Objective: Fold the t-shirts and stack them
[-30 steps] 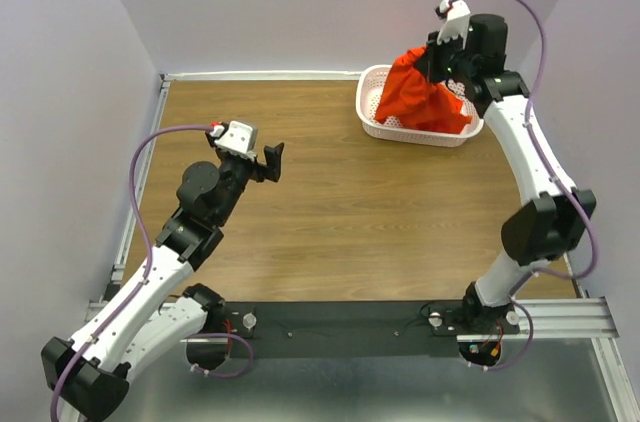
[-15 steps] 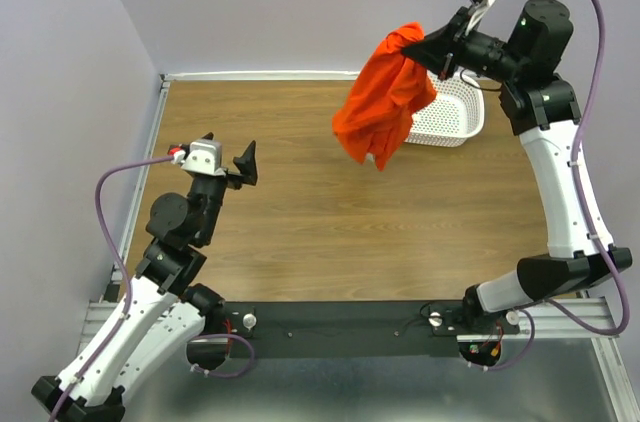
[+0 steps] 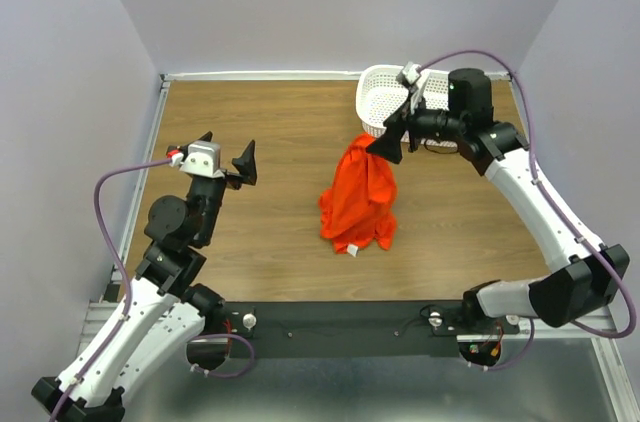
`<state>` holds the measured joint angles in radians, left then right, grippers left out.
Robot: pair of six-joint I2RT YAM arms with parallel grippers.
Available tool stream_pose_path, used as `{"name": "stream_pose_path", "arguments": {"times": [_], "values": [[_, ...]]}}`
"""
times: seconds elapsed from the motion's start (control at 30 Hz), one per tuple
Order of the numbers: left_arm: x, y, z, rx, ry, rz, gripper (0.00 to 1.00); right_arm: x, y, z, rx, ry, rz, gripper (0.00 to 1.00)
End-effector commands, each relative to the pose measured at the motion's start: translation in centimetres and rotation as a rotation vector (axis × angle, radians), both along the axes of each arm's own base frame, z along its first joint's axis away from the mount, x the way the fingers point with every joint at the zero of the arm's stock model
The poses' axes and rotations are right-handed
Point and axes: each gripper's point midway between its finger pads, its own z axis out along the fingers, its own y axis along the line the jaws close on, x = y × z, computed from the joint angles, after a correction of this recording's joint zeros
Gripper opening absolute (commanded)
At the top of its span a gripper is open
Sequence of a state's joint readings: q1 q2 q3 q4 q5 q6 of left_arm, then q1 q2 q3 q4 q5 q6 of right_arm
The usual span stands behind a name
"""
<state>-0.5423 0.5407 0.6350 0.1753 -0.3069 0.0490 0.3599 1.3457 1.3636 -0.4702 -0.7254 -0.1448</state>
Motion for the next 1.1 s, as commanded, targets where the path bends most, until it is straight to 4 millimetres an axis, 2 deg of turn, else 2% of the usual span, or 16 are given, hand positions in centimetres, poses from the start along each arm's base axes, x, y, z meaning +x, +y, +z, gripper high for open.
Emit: {"name": "stream_pose_path", "arguments": {"times": [0.0, 0.13, 0.27, 0.37, 0.43, 0.47, 0.5, 0.53, 0.57, 0.6, 0.63, 0.67, 0.7, 0.8, 1.0, 1.07], "values": [[0.1, -0.6, -0.2, 0.016, -0.004, -0.03, 0.93, 3.2, -4.3, -3.5, -0.255, -0.149, -0.19, 1.0], [0.2, -1.0, -0.4, 0.021, 0.002, -0.047, 0.93, 5.8, -8.1, -8.8, -0.584, -0.28, -0.176, 1.0], [0.2, -1.4, -0.4, 0.025, 0.004, -0.066, 0.93, 8.3, -11.0, -13.5, -0.851, -0.402, 0.022, 0.99], [0.2, -1.5, -0.4, 0.025, 0.005, -0.071, 0.93, 10.4, -11.7, -13.6, -0.848, -0.434, 0.088, 0.99], [0.2, -1.6, -0.4, 0.024, 0.004, -0.075, 0.93, 12.0, -12.1, -15.8, -0.873, -0.397, 0.141, 0.99], [0.2, -1.6, -0.4, 0.024, 0.002, -0.075, 0.93, 13.4, -12.0, -14.8, -0.868, -0.413, 0.135, 0.99], [0.2, -1.6, -0.4, 0.025, 0.003, -0.077, 0.93, 14.2, -12.4, -15.1, -0.874, -0.402, 0.143, 0.99], [0.2, -1.7, -0.4, 0.026, 0.004, -0.081, 0.93, 14.8, -12.6, -15.9, -0.879, -0.375, 0.155, 0.99], [0.1, -1.6, -0.3, 0.024, 0.0, -0.081, 0.93, 14.9, -12.9, -18.4, -0.894, -0.303, 0.184, 0.98], [0.2, -1.6, -0.3, 0.024, 0.0, -0.08, 0.93, 16.2, -13.0, -18.2, -0.904, -0.309, 0.17, 0.97], [0.1, -1.8, -0.3, 0.025, 0.001, -0.088, 0.93, 16.6, -13.3, -19.0, -0.916, -0.284, 0.169, 0.96], [0.1, -1.7, -0.3, 0.027, 0.0, -0.087, 0.93, 17.1, -13.6, -21.0, -0.937, -0.241, 0.179, 0.95], [0.1, -1.8, -0.3, 0.025, 0.001, -0.089, 0.93, 17.9, -13.6, -20.9, -0.937, -0.237, 0.167, 0.94], [0.0, -1.8, -0.1, 0.023, -0.005, -0.092, 0.93, 17.7, -13.5, -23.4, -0.936, -0.146, 0.194, 0.88], [-0.2, -1.9, 0.1, 0.022, -0.012, -0.101, 0.93, 17.5, -13.5, -25.2, -0.894, -0.052, 0.181, 0.78], [-0.2, -1.9, 0.1, 0.023, -0.012, -0.104, 0.93, 17.6, -13.8, -25.6, -0.891, -0.023, 0.157, 0.65]]}}
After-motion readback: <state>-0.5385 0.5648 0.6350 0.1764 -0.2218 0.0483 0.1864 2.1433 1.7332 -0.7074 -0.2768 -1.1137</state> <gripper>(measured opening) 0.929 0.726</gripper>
